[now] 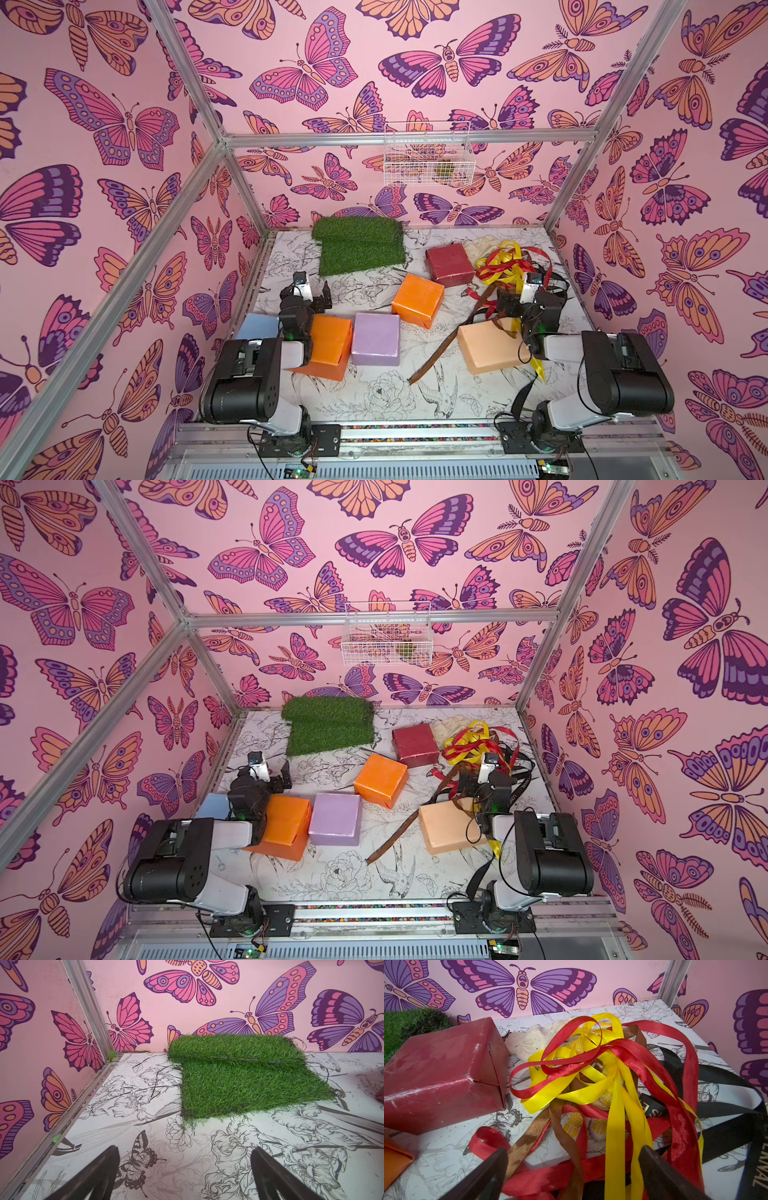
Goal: Untie the ribbon bows on the gift boxes
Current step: Reset both arms
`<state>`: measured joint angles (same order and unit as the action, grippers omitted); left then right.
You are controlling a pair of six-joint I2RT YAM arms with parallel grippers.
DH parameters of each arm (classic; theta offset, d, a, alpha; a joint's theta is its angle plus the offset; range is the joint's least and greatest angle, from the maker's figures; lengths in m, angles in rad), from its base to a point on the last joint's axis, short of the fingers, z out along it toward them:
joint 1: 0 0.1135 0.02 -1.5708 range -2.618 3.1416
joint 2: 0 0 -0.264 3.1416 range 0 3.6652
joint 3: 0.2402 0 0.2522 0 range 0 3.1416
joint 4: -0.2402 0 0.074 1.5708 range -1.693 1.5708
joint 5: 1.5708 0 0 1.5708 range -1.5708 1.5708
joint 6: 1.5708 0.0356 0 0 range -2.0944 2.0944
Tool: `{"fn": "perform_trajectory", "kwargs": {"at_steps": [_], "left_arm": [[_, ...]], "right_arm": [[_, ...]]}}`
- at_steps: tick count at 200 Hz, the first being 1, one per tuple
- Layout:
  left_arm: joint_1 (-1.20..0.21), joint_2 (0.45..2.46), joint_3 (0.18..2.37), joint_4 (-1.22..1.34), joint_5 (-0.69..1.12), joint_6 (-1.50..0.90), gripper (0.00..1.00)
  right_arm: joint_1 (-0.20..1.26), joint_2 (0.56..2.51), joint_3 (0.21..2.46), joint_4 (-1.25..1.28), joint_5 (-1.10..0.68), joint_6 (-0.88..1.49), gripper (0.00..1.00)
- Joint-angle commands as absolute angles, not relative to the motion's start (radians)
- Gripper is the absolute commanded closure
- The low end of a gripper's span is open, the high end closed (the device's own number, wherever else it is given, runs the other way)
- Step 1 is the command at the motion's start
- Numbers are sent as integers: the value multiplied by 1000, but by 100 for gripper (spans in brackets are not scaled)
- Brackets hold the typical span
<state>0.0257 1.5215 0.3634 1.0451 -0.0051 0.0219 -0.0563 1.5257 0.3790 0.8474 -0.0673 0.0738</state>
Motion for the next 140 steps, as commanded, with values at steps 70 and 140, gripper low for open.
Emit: {"fn": "perform_trajectory", "kwargs": {"at_steps": [70, 140], "left_arm": [[25, 1546, 369, 910, 23, 20, 0], [25, 1543, 291, 1022, -89, -26, 0]], "right_arm": [[-48, 1513, 399, 829, -53, 63, 1], [-48, 1511, 396, 834, -54, 62, 1]]}}
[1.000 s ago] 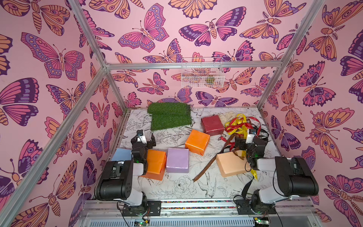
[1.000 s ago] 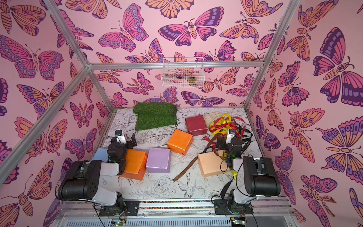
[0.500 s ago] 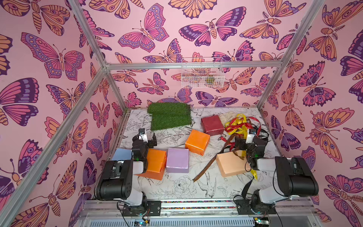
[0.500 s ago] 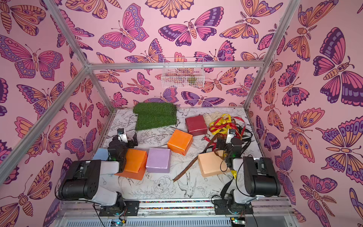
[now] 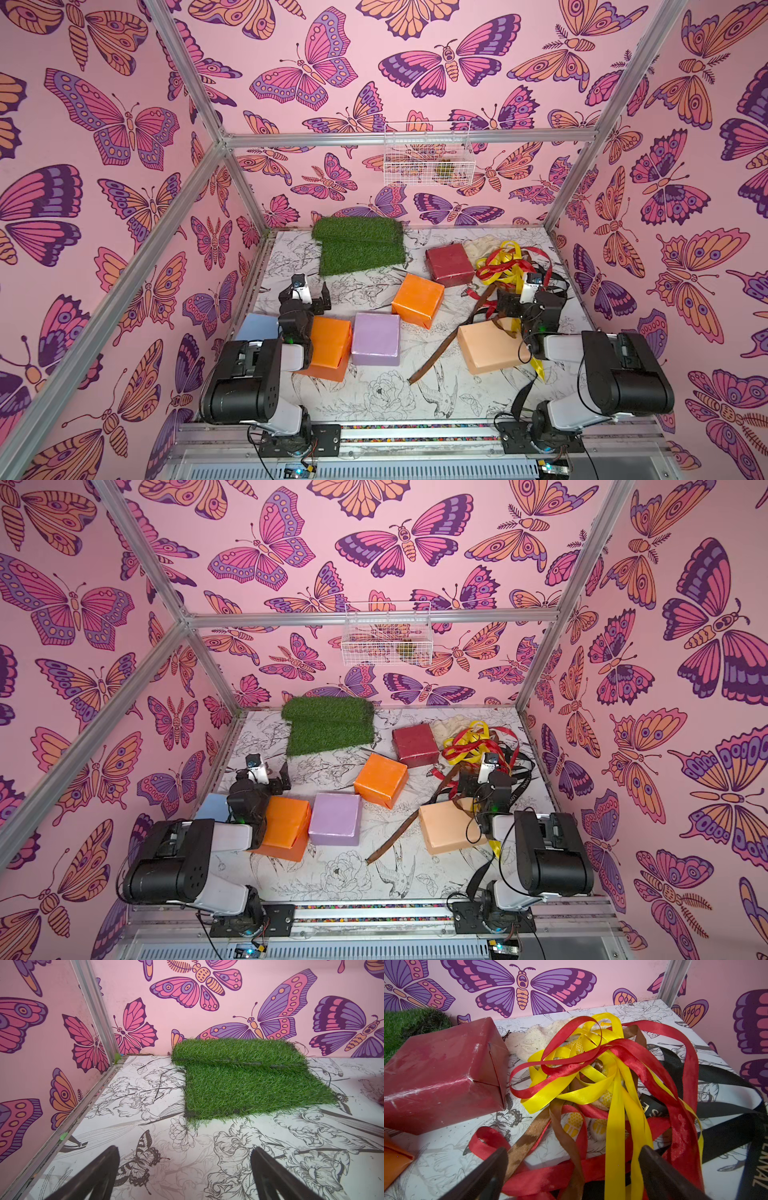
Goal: Untie the ribbon bows on the gift boxes
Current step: Reset both arms
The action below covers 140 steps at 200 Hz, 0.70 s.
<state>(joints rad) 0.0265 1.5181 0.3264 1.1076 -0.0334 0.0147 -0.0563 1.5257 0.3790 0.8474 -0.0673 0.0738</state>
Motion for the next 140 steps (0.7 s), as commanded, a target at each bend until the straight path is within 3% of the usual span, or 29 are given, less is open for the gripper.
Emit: {"fn": "perform_trajectory", "kwargs": {"at_steps": [1, 140], "left_arm": [[25, 1543, 292, 1022, -89, -26, 0], [25, 1546, 319, 944, -89, -24, 0]], "right_arm": [[-48, 1511, 397, 833, -54, 62, 1], [-40, 1513, 403, 822, -65, 50, 1]]}}
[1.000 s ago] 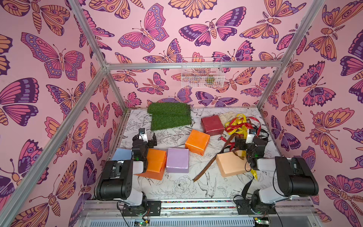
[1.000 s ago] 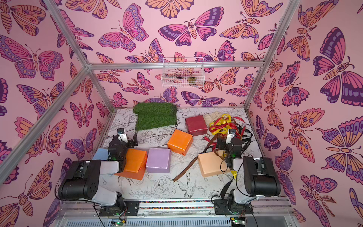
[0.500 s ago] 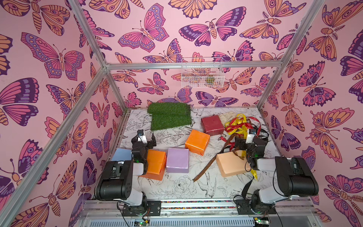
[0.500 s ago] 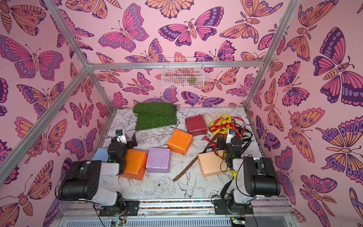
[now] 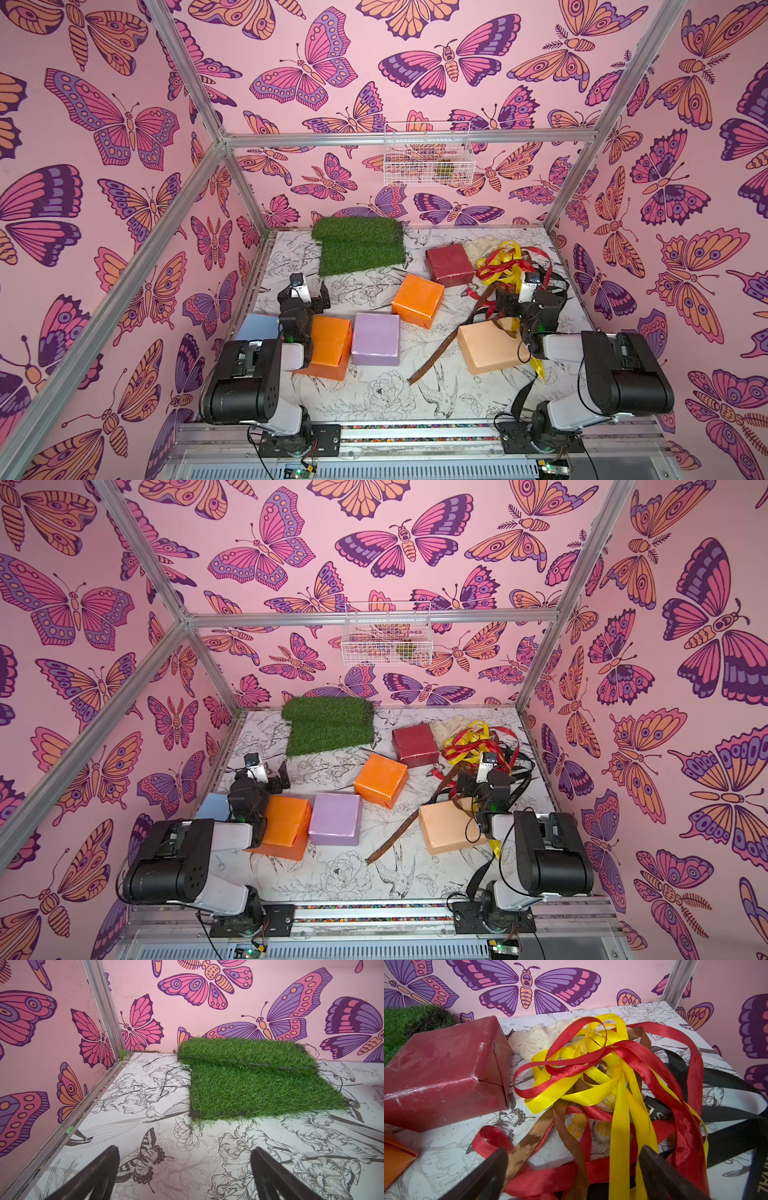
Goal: Untie the ribbon bows on the gift boxes
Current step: Reset both arms
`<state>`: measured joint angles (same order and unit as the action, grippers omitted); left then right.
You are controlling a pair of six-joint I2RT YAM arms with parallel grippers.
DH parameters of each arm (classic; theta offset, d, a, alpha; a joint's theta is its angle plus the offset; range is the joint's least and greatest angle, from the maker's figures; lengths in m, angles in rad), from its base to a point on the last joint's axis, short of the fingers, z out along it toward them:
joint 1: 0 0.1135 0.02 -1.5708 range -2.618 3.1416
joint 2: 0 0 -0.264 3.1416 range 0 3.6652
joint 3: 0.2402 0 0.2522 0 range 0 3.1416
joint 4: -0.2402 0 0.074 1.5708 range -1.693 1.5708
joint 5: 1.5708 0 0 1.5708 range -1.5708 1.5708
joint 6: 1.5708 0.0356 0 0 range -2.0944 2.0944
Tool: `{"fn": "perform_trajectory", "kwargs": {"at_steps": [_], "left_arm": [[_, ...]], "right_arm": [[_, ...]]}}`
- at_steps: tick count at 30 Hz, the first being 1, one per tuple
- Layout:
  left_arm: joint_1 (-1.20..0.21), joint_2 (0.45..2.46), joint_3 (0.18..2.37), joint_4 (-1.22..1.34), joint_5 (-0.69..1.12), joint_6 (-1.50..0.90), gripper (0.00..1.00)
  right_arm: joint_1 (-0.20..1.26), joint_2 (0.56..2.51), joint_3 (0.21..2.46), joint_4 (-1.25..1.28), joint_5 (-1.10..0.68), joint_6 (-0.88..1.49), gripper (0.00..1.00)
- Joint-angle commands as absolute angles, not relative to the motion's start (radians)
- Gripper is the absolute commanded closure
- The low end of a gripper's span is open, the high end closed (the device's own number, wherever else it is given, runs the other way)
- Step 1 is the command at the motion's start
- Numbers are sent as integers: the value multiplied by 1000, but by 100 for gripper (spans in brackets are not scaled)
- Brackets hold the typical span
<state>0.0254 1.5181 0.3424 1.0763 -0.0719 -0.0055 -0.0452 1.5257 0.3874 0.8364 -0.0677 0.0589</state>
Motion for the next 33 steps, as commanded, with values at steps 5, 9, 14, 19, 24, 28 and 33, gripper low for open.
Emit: {"fn": "perform_trajectory", "kwargs": {"at_steps": [5, 9, 14, 19, 24, 28, 33], "left_arm": [[25, 1545, 319, 945, -89, -25, 0], [26, 1547, 355, 935, 0, 9, 1], [27, 1546, 368, 908, 38, 21, 0], [26, 1545, 361, 921, 21, 16, 0], [27, 1543, 339, 987, -74, -24, 0], [26, 1546, 343, 957, -34, -4, 1], [26, 1545, 354, 938, -38, -6, 0]], "right_arm": [[-40, 1513, 402, 824, -64, 50, 1], [-40, 1513, 402, 824, -64, 50, 1], [-40, 1513, 402, 824, -64, 50, 1], [-40, 1513, 402, 824, -64, 50, 1], [-40, 1512, 402, 824, -64, 50, 1], [-40, 1512, 402, 824, -64, 49, 1], [-40, 1514, 404, 822, -63, 49, 1]]}}
